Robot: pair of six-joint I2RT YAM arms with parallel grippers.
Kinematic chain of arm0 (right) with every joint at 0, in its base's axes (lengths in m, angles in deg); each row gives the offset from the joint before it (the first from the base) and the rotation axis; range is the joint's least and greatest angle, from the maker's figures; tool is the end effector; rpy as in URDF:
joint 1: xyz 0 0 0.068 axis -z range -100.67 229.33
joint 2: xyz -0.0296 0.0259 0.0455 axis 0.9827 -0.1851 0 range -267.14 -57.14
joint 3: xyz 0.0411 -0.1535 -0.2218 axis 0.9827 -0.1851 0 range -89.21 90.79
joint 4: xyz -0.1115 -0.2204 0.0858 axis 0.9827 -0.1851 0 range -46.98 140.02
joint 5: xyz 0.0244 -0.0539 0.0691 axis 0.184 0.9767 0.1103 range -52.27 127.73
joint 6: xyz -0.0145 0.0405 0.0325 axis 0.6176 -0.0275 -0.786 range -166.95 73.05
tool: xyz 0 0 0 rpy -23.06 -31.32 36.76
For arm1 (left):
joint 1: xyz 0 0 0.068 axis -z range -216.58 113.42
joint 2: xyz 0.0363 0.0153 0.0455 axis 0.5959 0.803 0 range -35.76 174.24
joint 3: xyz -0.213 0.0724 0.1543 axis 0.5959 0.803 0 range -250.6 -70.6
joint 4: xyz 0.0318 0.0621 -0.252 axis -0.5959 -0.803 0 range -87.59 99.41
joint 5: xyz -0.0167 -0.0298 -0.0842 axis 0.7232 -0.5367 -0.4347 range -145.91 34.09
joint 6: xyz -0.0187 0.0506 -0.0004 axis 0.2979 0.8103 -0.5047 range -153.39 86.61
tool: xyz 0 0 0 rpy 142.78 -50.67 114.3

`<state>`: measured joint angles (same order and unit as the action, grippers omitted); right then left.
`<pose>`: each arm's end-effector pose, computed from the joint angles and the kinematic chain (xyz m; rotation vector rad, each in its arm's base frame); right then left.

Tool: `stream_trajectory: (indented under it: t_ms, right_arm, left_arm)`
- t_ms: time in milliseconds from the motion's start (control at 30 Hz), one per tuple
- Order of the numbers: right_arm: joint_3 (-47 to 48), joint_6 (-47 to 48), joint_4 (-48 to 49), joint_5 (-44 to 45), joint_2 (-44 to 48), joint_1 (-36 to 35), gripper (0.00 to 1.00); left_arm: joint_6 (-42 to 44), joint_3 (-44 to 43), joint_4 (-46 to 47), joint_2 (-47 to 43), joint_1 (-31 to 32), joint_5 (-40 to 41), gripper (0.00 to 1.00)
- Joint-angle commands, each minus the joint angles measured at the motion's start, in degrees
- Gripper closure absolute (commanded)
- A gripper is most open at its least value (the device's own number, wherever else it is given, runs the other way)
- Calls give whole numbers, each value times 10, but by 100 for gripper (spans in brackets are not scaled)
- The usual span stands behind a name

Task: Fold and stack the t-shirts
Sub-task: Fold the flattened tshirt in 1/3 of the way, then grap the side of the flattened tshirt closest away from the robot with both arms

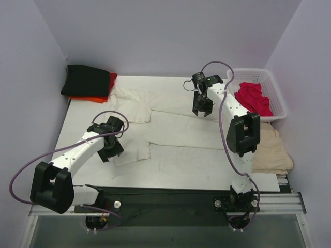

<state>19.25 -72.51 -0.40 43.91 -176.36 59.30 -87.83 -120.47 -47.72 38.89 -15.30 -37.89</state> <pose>0.4275 0.1516 0.2613 0.1634 2.6293 0.1314 0.2025 -0.0670 0.2131 -0.8375 2.7024 0.2314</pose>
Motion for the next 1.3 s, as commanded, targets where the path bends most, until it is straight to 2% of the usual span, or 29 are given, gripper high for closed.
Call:
stream_trajectory:
  t_ms: [0, 200, 500, 700, 800, 900, 967, 1000, 1267]
  right_arm:
    - [-11, -6, -21, 9, 29, 3, 62]
    - [-21, -8, -17, 11, 42, 3, 62]
    - [-29, -11, -16, 15, 40, 3, 63]
    - [-33, -12, -15, 29, 42, 3, 64]
    - [-36, -14, -16, 37, 43, 3, 64]
    - [-42, -16, -15, 40, 47, 3, 65]
    - [-48, -19, -15, 45, 50, 3, 65]
    - [-52, -19, -15, 48, 55, 5, 65]
    - [-171, -57, -14, 67, 105, 24, 64]
  left_arm:
    - [-37, 6, 57, 16, 3, -3, 38]
    - [-46, 41, 102, 62, 3, -33, 42]
    - [-54, 74, 120, 63, 2, -54, 46]
    - [-55, 96, 131, 64, -5, -71, 58]
    - [-56, 100, 121, 51, -10, -74, 68]
    - [-55, 97, 109, 35, -12, -75, 82]
    - [-54, 91, 97, 23, -12, -73, 97]
    - [-52, 88, 92, 18, -12, -74, 100]
    - [-37, 44, 42, -83, 21, -37, 100]
